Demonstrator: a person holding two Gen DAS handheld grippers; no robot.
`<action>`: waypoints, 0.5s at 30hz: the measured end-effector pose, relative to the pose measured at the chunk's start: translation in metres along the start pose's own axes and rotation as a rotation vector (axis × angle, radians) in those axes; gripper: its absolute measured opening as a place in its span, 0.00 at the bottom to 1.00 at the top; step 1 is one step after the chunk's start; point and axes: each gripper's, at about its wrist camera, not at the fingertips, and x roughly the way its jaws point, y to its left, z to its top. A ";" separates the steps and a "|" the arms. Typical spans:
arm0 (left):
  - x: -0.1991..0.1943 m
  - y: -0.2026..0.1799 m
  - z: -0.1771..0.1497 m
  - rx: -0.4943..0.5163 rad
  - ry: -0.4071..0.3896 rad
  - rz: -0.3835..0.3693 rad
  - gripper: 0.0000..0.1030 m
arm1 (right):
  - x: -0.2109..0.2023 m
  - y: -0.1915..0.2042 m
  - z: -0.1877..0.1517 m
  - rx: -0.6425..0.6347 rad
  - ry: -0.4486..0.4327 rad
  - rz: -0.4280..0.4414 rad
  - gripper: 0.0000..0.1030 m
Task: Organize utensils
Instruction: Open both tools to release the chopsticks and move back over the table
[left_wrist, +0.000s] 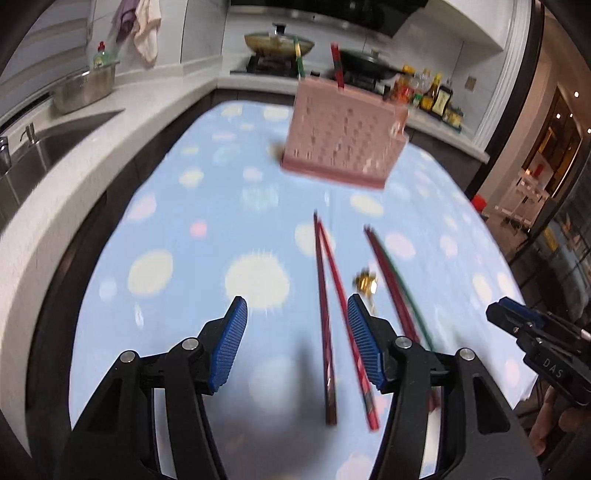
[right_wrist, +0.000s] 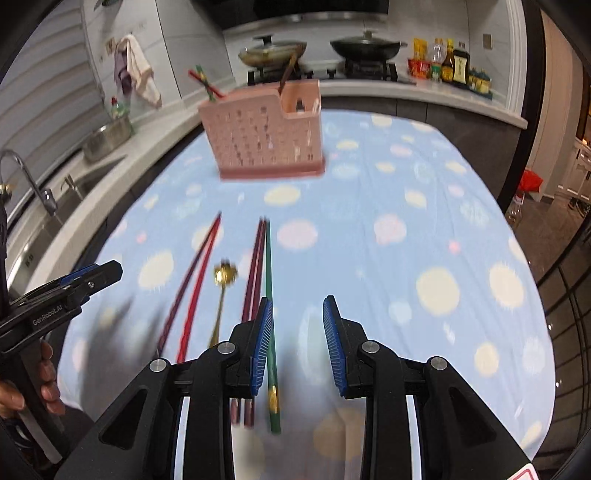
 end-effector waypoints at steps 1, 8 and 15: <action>0.001 -0.001 -0.007 0.004 0.014 -0.001 0.52 | 0.001 0.000 -0.007 0.000 0.012 0.001 0.28; 0.006 -0.009 -0.046 0.028 0.077 0.007 0.52 | 0.009 0.003 -0.043 0.004 0.084 0.013 0.28; 0.007 -0.015 -0.055 0.049 0.089 0.003 0.52 | 0.014 0.009 -0.049 -0.004 0.108 0.032 0.28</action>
